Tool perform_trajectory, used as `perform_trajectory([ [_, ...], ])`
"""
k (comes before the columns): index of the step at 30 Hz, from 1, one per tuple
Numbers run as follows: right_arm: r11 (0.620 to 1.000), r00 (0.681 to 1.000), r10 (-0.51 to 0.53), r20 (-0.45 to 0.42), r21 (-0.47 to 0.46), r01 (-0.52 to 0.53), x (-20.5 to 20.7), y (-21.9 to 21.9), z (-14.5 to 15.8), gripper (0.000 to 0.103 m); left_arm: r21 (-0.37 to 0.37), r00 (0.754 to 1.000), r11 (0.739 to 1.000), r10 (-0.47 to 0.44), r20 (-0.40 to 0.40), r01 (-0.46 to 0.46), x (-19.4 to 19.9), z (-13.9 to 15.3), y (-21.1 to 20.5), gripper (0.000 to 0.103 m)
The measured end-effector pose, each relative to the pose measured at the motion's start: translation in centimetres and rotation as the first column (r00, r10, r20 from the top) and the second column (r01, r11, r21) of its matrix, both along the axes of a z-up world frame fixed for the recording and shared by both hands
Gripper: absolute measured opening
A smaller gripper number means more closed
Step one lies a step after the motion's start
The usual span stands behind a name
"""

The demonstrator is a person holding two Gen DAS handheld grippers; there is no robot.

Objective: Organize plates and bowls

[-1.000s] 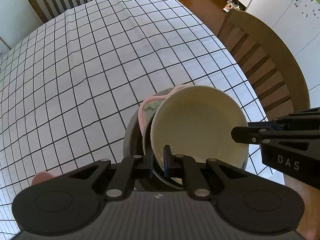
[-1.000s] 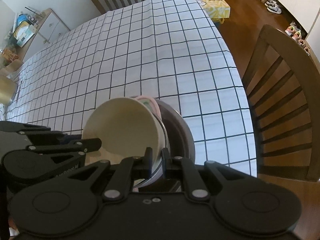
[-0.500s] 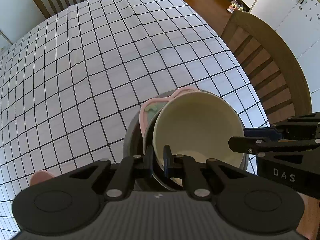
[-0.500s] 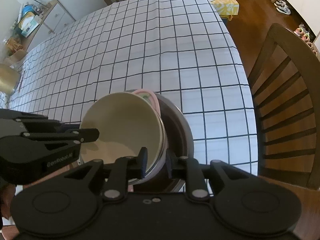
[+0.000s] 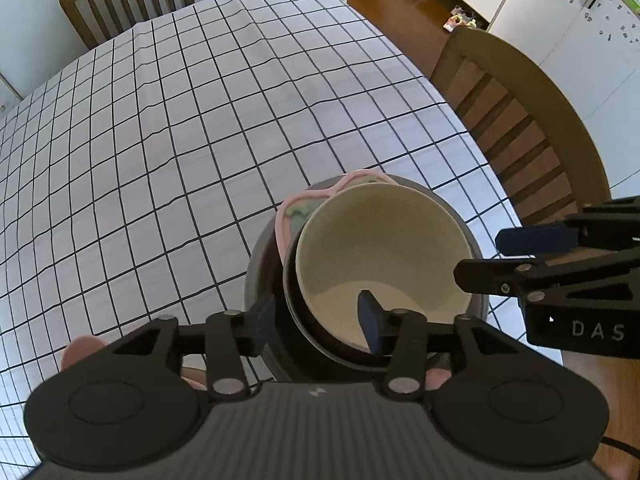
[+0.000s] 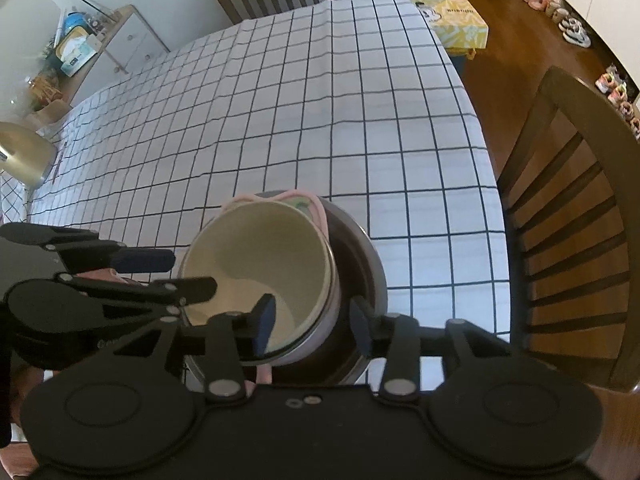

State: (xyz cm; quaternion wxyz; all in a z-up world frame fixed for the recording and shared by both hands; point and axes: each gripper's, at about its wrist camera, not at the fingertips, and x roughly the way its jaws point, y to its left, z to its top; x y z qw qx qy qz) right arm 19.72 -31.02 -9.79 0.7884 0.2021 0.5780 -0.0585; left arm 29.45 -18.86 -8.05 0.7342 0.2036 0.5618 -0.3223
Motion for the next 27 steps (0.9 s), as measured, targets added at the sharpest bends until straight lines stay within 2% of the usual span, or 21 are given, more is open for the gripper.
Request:
perform_trajectory([
  [4,1.000,1.000,0.005,0.023,-0.008,-0.005,-0.3,0.3,0.8,0.049,-0.027,1.000,1.000,0.004,0.000,-0.004,-0.3,0.7,0.7,0.045],
  [9,0.999,0.998,0.035,0.054,-0.033,-0.034,-0.8,1.1,1.8,0.055,-0.095,1.000,0.995,0.010,0.010,-0.009,-0.6,1.9,2.1,0.046],
  [11,0.998,0.997,0.044,0.066,-0.035,-0.042,-1.0,1.4,2.1,0.059,-0.117,0.999,0.993,0.014,0.030,-0.011,-0.8,2.3,2.7,0.059],
  [12,0.998,0.996,0.049,0.073,-0.040,-0.046,-1.1,1.6,2.3,0.062,-0.130,0.999,0.991,0.017,0.046,-0.011,-1.0,2.6,3.0,0.061],
  [16,0.996,0.993,0.068,0.100,-0.069,-0.061,-1.8,2.3,2.9,0.069,-0.170,0.997,0.985,0.020,0.077,-0.007,-1.4,3.3,4.2,0.063],
  [20,0.995,0.990,0.065,0.124,-0.082,-0.055,-2.5,2.4,3.5,0.082,-0.218,0.995,0.976,0.034,0.096,-0.013,-1.5,3.7,5.6,0.072],
  [23,0.995,0.989,0.046,0.141,-0.097,-0.032,-3.1,2.3,3.8,0.091,-0.256,0.996,0.966,0.050,0.078,-0.028,-1.3,3.7,6.6,0.073],
  [27,0.995,0.988,0.020,0.152,-0.102,-0.004,-3.9,2.1,3.9,0.095,-0.269,0.995,0.961,0.080,0.061,-0.061,-0.8,3.4,8.0,0.073],
])
